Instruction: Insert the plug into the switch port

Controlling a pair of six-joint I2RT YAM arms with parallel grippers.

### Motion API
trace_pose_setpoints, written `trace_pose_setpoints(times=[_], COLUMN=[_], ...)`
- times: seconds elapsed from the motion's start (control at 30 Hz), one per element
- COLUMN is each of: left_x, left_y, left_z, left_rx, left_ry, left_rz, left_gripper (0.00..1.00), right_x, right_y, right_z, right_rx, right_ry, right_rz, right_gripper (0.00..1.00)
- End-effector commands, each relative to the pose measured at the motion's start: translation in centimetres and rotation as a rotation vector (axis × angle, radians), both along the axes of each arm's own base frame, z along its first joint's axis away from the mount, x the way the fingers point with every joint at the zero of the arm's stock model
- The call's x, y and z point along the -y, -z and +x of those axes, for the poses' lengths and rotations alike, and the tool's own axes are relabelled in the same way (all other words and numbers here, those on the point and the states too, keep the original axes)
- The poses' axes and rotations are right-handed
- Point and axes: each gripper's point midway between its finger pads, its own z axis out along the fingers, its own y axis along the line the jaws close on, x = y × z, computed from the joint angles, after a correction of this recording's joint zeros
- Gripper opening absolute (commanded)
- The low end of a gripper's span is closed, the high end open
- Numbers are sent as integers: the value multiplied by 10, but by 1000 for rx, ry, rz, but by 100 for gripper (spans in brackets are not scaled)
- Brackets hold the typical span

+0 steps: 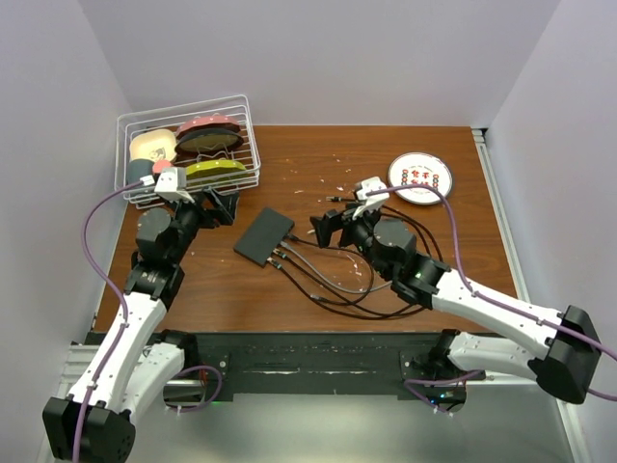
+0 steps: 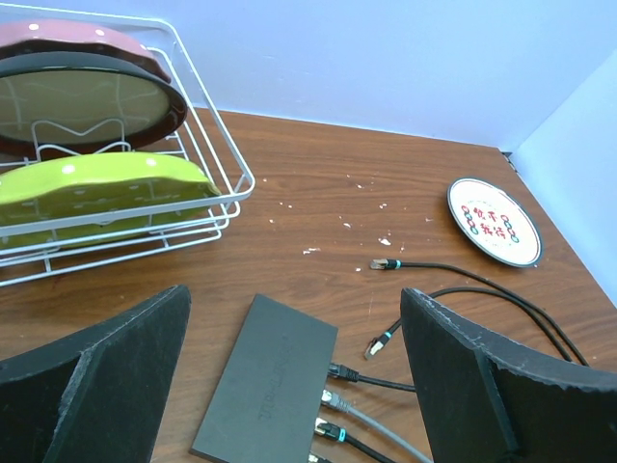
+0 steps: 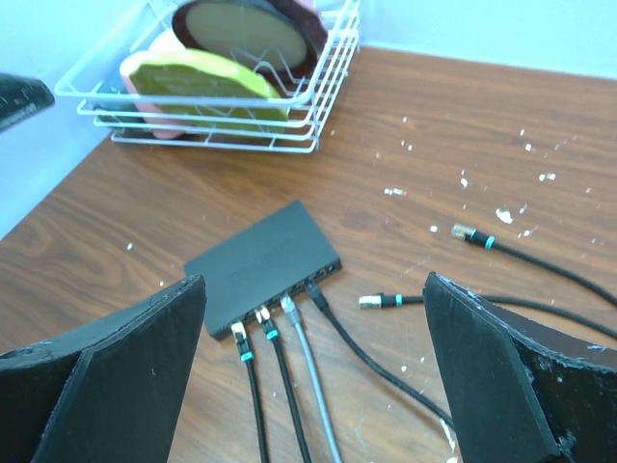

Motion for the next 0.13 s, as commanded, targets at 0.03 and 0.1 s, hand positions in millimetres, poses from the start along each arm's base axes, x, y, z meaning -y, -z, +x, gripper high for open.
trace_pose_setpoints(times=[0.03,0.1], left_x=[0,-6], left_y=[-11,-6], left_z=[0,3], left_rx=[82,83], left_ry=[8,-26], left_rz=[11,30], left_gripper=[99,100], right_x=[11,33], right_y=[-25,-21], right_z=[2,12], right_rx=[149,140], right_ry=[11,148], right_rz=[-24,-35], right_gripper=[99,99])
